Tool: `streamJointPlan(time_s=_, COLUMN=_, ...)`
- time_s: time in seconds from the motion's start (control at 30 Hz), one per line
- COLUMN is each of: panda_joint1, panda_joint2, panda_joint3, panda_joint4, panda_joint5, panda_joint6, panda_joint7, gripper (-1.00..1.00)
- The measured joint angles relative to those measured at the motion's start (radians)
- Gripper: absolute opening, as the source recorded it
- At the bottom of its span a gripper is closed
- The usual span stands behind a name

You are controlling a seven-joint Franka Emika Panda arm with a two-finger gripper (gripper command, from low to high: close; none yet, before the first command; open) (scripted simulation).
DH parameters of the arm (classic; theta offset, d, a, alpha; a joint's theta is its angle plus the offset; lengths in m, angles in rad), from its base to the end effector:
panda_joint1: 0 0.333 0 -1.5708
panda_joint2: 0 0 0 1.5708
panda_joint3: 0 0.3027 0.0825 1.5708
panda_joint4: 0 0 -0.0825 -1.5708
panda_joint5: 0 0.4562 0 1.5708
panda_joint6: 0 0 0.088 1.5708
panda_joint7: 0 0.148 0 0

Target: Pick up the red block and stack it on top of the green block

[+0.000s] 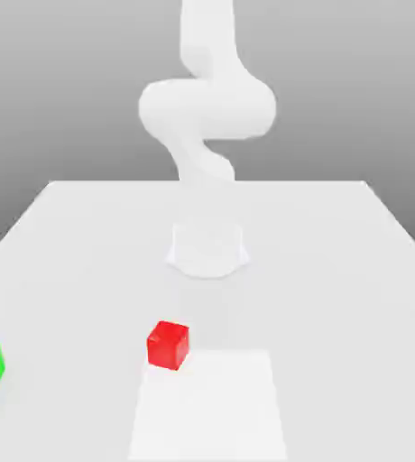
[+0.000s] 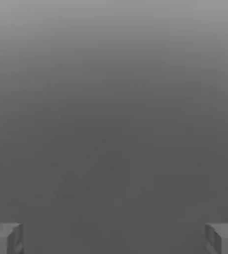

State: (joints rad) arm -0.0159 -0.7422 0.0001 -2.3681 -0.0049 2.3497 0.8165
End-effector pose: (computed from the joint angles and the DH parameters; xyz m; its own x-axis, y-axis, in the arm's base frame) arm 0.4801 -0.0078 0.6165 0.5017 -0.7344 0.4571 -0.5567 -0.6786 -0.4792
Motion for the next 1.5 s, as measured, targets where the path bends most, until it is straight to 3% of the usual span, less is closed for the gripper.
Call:
streamJointPlan(time_s=0.53, panda_joint1=-0.123, panda_joint2=0.501, panda_joint3=-0.032, panda_joint4=-0.538, panda_joint5=-0.018, panda_joint6=0.412, panda_joint7=0.122, gripper=0.00)
streamJointPlan(time_s=0.77, panda_joint1=-0.151, panda_joint2=0.867, panda_joint3=-0.018, panda_joint4=-0.563, panda_joint5=0.028, panda_joint6=0.706, panda_joint7=0.105, gripper=0.00)
streamJointPlan(time_s=0.8, panda_joint1=-0.157, panda_joint2=0.898, panda_joint3=-0.012, panda_joint4=-0.559, panda_joint5=0.030, panda_joint6=0.733, panda_joint7=0.103, gripper=-1.00)
streamJointPlan(time_s=1.03, panda_joint1=-0.161, panda_joint2=0.903, panda_joint3=-0.009, panda_joint4=-0.558, panda_joint5=0.025, panda_joint6=0.738, panda_joint7=0.107, gripper=-1.00)
streamJointPlan(time_s=1.3, panda_joint1=-0.169, panda_joint2=0.640, panda_joint3=-0.009, panda_joint4=-0.595, panda_joint5=0.001, panda_joint6=0.511, panda_joint7=0.124, gripper=-1.00)
streamJointPlan(time_s=1.5, panda_joint1=-0.304, panda_joint2=0.702, panda_joint3=-0.087, panda_joint4=-0.417, panda_joint5=0.016, panda_joint6=0.396, panda_joint7=0.317, gripper=-1.00)
